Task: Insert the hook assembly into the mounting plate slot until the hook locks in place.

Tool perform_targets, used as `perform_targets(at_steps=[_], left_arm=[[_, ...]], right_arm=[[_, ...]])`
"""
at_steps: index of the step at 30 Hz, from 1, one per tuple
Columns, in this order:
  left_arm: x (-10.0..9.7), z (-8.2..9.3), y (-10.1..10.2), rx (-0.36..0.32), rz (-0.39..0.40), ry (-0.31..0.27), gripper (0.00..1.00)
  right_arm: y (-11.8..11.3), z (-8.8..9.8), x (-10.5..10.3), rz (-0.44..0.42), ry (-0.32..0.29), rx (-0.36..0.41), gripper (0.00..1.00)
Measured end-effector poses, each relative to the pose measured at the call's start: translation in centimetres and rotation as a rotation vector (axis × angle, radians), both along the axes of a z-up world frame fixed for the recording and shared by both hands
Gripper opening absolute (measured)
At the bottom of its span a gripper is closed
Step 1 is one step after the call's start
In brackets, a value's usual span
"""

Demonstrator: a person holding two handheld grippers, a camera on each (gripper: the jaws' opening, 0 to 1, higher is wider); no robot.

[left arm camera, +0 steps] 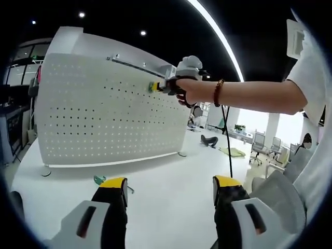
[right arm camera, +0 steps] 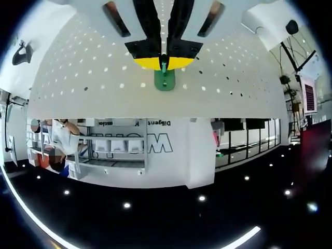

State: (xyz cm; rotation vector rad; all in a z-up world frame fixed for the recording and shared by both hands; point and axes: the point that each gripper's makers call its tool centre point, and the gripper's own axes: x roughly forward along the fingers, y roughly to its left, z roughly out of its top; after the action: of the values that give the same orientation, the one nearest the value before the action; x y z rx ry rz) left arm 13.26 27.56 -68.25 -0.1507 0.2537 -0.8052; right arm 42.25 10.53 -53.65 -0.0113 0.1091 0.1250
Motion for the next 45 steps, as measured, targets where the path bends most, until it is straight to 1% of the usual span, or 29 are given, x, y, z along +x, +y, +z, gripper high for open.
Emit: perform_targets(at_steps=[1, 2, 5, 6, 7, 8, 11, 12, 16, 17, 19, 20, 21, 22, 25, 28, 32, 34, 36, 38, 40, 43, 45], left_arm=[[0.0, 0.0, 0.0, 0.0, 0.0, 0.001, 0.69], [0.0, 0.0, 0.0, -0.002, 0.001, 0.002, 0.69], [0.1, 0.0, -0.1, -0.003, 0.0, 0.001, 0.68], [0.0, -0.1, 0.0, -0.001, 0.002, 0.004, 0.68], [0.0, 0.0, 0.0, -0.002, 0.001, 0.001, 0.68], [0.0, 0.1, -0.1, -0.006, 0.001, -0.001, 0.68], [-0.1, 0.0, 0.0, 0.002, 0.0, -0.001, 0.68], [-0.1, 0.0, 0.1, 0.005, 0.002, -0.002, 0.68], [-0.2, 0.0, 0.2, 0.003, 0.004, 0.002, 0.68], [-0.2, -0.1, 0.2, 0.005, 0.002, 0.003, 0.68], [-0.2, -0.1, 0.2, 0.009, -0.001, 0.003, 0.68], [-0.1, -0.1, 0.1, 0.01, -0.003, 0.003, 0.68], [-0.1, 0.0, 0.0, 0.01, -0.004, 0.001, 0.68], [-0.1, 0.1, -0.1, 0.01, -0.007, -0.002, 0.68], [-0.1, 0.4, -0.5, 0.013, -0.018, -0.008, 0.68], [-0.1, 0.5, -0.7, 0.015, -0.024, -0.013, 0.68], [-0.3, 0.5, -0.9, 0.023, -0.03, -0.013, 0.68], [-0.4, 0.5, -0.9, 0.021, -0.029, -0.012, 0.68], [-0.5, 0.5, -1.0, 0.023, -0.028, -0.009, 0.68], [-0.5, 0.5, -1.0, 0.029, -0.026, -0.009, 0.68], [-0.6, 0.6, -1.0, 0.031, -0.025, -0.009, 0.68], [-0.8, 0.6, -1.2, 0.035, -0.027, -0.011, 0.68], [-0.8, 0.6, -1.1, 0.041, -0.024, -0.011, 0.68]], right_arm=[[0.0, 0.0, 0.0, -0.004, 0.003, 0.002, 0.01], [0.0, -0.1, 0.0, -0.016, 0.014, 0.021, 0.01], [0.0, -0.1, 0.1, -0.026, 0.015, 0.031, 0.01], [-0.1, -0.2, 0.1, -0.036, 0.027, 0.064, 0.01], [-0.1, -0.2, 0.1, -0.037, 0.029, 0.064, 0.01], [0.0, -0.2, 0.2, -0.038, 0.027, 0.057, 0.01], [0.1, -0.2, 0.0, -0.041, 0.021, -0.065, 0.01], [0.1, -0.3, -0.1, -0.043, 0.019, -0.07, 0.01], [0.0, -0.2, -0.2, -0.037, 0.018, -0.041, 0.01], [0.0, -0.2, -0.2, -0.033, 0.016, -0.06, 0.01], [0.1, -0.3, -0.2, -0.024, 0.012, -0.071, 0.01], [0.0, -0.3, -0.1, -0.015, 0.016, -0.063, 0.02], [0.1, -0.5, -0.2, -0.008, 0.032, -0.027, 0.02], [0.0, -0.4, -0.2, -0.005, 0.028, -0.026, 0.02], [0.1, -0.5, -0.3, 0.008, 0.02, -0.055, 0.02], [0.3, -0.6, -0.6, 0.017, 0.023, -0.055, 0.06], [0.1, 0.1, -0.7, 0.019, -0.007, -0.053, 0.06], [0.0, 0.0, -0.7, 0.019, 0.003, -0.048, 0.07], [0.2, -0.1, -0.9, 0.027, 0.001, -0.044, 0.07], [0.4, -0.3, -1.0, 0.039, 0.007, -0.044, 0.09], [0.6, -0.6, -1.2, 0.053, 0.017, -0.057, 0.15], [0.7, -0.6, -1.6, 0.055, -0.001, -0.067, 0.16], [1.1, -1.1, -1.9, 0.076, 0.017, -0.055, 0.18]])
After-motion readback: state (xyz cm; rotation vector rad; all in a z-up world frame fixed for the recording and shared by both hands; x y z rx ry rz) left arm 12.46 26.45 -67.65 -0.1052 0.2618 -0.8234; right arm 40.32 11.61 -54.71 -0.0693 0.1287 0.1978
